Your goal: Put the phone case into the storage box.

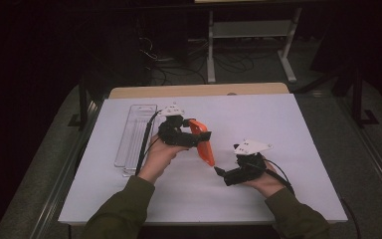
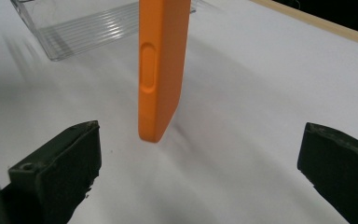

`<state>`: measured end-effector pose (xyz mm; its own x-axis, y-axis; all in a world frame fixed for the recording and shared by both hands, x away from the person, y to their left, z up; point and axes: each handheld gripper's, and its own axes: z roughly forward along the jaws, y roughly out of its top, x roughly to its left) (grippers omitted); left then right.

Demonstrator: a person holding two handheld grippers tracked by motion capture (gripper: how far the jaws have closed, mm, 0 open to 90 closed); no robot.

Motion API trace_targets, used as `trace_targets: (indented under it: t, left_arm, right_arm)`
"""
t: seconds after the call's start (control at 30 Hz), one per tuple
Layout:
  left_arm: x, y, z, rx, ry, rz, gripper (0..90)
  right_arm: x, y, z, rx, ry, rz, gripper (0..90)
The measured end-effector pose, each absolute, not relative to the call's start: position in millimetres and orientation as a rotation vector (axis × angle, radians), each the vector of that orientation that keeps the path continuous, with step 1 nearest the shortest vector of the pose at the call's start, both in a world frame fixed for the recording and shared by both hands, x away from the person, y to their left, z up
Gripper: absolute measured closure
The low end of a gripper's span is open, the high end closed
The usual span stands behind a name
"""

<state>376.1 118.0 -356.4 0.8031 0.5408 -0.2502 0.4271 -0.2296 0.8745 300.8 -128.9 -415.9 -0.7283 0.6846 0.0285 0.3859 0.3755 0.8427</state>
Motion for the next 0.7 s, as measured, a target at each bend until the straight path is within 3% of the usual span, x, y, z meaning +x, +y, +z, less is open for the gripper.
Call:
trace_targets:
  t: [0.7]
  left_arm:
    - [375,120,-352,1.858,0.726,0.130,16.0]
  right_arm:
    - [283,-160,-421,0.977,2.257,1.262,0.0]
